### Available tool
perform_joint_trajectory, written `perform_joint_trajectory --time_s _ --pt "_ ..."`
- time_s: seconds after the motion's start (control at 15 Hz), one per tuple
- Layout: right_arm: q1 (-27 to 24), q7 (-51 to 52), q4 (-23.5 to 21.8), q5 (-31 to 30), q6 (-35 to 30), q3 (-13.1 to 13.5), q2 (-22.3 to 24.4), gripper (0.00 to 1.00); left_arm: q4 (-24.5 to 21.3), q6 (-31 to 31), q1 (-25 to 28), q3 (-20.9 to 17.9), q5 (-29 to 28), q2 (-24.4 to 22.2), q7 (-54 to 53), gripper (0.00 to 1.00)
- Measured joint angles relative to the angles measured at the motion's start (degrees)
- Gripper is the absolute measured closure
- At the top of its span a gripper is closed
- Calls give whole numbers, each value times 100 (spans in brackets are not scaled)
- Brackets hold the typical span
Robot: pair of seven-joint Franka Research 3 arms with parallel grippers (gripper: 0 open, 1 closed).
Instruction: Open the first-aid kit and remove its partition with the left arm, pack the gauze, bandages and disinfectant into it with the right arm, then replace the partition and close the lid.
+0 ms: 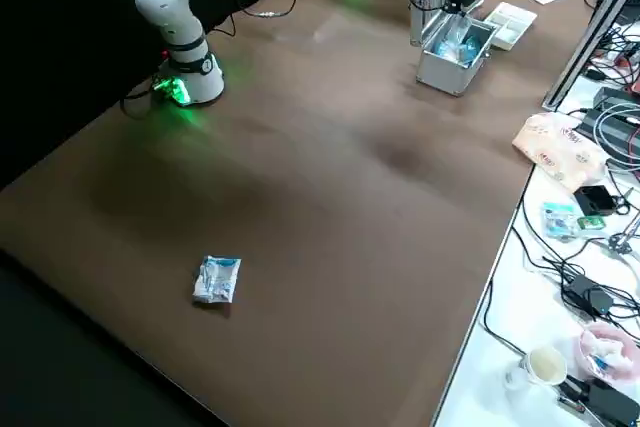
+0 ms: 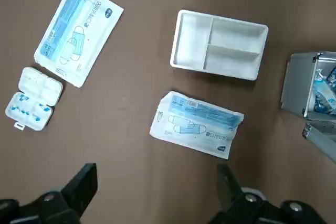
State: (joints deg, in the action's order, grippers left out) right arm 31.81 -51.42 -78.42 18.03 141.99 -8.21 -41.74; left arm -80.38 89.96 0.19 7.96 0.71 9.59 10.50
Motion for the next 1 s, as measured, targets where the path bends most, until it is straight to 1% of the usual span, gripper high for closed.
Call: perform_joint_trajectory --time_s 0.07,0.13,0.53,0.6,0.67,0.73,0.87,1.0 --pt "3 6 0 0 0 0 -8 91 0 0 19 -5 0 0 0 0" --pt "3 9 1 0 0 1 -18 82 0 3 32 -10 0 2 0 0" --pt "3 18 48 -1 -95 26 -36 26 0 24 45 -12 0 74 0 0" --pt "1 18 84 -1 -265 52 -34 23 0 24 45 -12 0 81 0 0" --pt "-7 20 128 -10 -506 80 -25 22 0 25 45 -12 0 85 0 0" --pt "-26 23 176 -53 -849 114 4 22 0 27 44 -11 0 88 -1 0" --pt "-129 26 248 -383 -1639 178 136 21 0 29 27 -9 0 91 -4 0" --pt "-339 27 288 -590 -2221 195 348 20 0 68 17 -7 0 94 -4 0"
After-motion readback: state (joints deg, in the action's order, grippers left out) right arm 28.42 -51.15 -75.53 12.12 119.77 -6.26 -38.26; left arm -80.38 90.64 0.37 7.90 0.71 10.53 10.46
